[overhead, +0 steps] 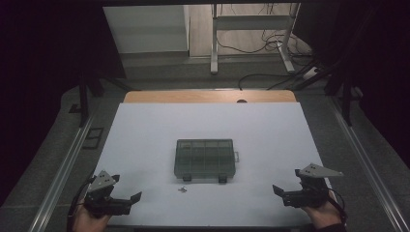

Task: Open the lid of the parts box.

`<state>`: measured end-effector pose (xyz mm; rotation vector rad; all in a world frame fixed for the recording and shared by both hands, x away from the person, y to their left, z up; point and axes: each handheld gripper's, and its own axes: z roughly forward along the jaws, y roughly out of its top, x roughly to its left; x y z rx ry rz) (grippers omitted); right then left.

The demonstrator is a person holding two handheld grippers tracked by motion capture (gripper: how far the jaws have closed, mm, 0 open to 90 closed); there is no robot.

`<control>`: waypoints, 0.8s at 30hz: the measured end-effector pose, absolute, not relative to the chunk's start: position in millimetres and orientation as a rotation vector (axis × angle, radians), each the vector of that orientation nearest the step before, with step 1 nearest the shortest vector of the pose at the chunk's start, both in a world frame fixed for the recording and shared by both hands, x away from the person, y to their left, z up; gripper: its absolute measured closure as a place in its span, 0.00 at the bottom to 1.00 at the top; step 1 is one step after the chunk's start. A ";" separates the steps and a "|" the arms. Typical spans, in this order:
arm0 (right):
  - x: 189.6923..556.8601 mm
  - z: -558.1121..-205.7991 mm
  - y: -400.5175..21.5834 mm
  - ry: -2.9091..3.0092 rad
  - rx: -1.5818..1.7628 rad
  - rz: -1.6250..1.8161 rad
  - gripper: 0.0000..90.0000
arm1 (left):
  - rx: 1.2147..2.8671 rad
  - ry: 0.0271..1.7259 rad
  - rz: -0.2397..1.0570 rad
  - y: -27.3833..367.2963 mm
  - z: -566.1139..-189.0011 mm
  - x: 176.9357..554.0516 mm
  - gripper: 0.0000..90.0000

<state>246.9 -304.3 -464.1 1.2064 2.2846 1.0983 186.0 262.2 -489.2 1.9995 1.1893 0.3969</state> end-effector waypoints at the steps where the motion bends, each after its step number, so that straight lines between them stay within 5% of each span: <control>1: 247.0 -464.1 -304.4 2.286 1.206 1.098 0.00 | 1.997 1.188 0.393 262.6 -489.3 185.7 0.00; 24: 248.1 -464.6 -303.1 2.299 1.202 1.091 0.00 | 2.015 1.193 0.382 261.4 -490.4 186.8 0.02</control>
